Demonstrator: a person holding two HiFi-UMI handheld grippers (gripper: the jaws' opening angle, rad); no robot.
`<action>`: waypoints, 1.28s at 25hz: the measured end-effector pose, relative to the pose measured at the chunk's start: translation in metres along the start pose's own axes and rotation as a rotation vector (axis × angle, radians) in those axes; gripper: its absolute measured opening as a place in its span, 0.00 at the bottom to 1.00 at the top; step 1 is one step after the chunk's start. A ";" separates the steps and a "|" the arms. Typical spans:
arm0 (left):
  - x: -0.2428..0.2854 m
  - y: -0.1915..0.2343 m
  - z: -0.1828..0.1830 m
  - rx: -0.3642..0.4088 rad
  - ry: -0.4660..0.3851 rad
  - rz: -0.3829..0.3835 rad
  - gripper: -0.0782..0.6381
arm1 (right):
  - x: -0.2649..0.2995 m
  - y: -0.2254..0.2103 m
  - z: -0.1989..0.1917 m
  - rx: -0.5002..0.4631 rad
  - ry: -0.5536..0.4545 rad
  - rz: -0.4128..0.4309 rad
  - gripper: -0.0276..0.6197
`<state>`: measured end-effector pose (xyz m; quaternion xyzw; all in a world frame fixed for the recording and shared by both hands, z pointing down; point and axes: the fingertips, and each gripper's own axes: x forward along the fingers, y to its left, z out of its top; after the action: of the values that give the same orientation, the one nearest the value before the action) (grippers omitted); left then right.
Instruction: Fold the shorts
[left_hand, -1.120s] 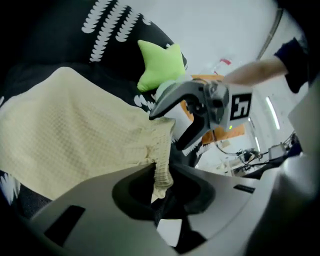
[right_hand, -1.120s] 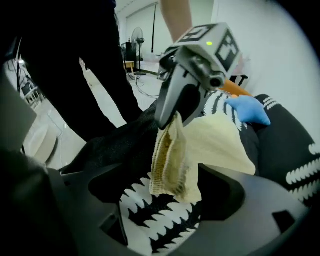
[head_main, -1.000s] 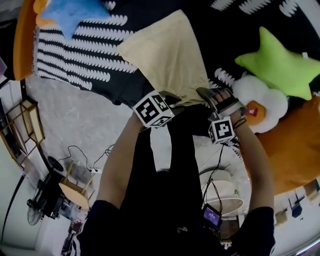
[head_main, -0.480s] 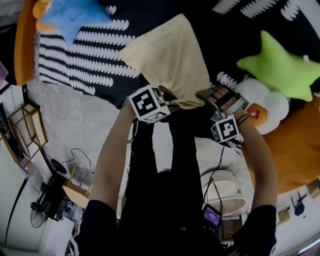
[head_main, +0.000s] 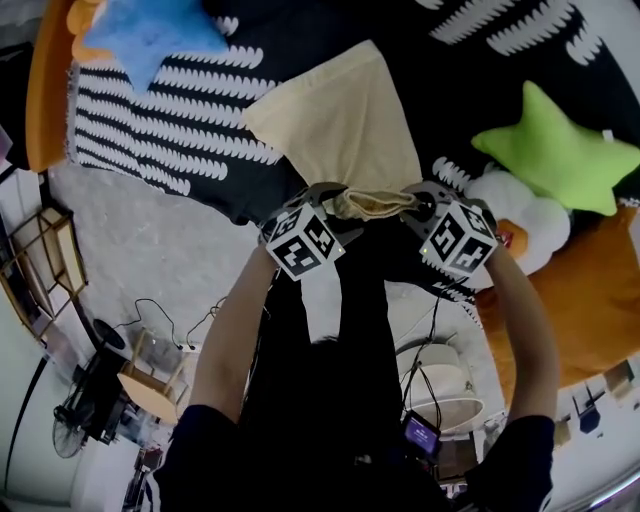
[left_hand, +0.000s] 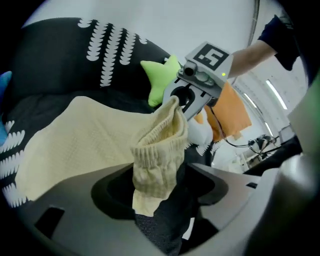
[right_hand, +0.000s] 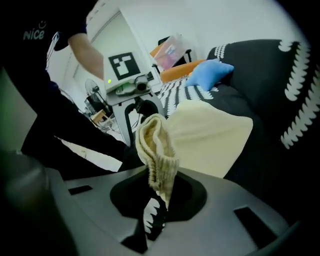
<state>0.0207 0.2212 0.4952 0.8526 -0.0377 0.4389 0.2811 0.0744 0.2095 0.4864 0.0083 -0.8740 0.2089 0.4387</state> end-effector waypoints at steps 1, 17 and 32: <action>0.002 0.006 0.000 0.004 0.001 0.039 0.53 | 0.000 -0.001 0.003 0.037 -0.008 0.014 0.11; -0.019 -0.102 -0.056 0.129 0.186 -0.413 0.15 | 0.006 0.121 -0.036 -0.058 0.285 0.384 0.11; -0.047 0.003 -0.018 -0.174 -0.087 -0.063 0.15 | 0.005 0.006 0.033 -0.051 0.153 0.161 0.13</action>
<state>-0.0222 0.2196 0.4681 0.8439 -0.0611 0.3876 0.3659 0.0456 0.2032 0.4709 -0.0892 -0.8410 0.2211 0.4858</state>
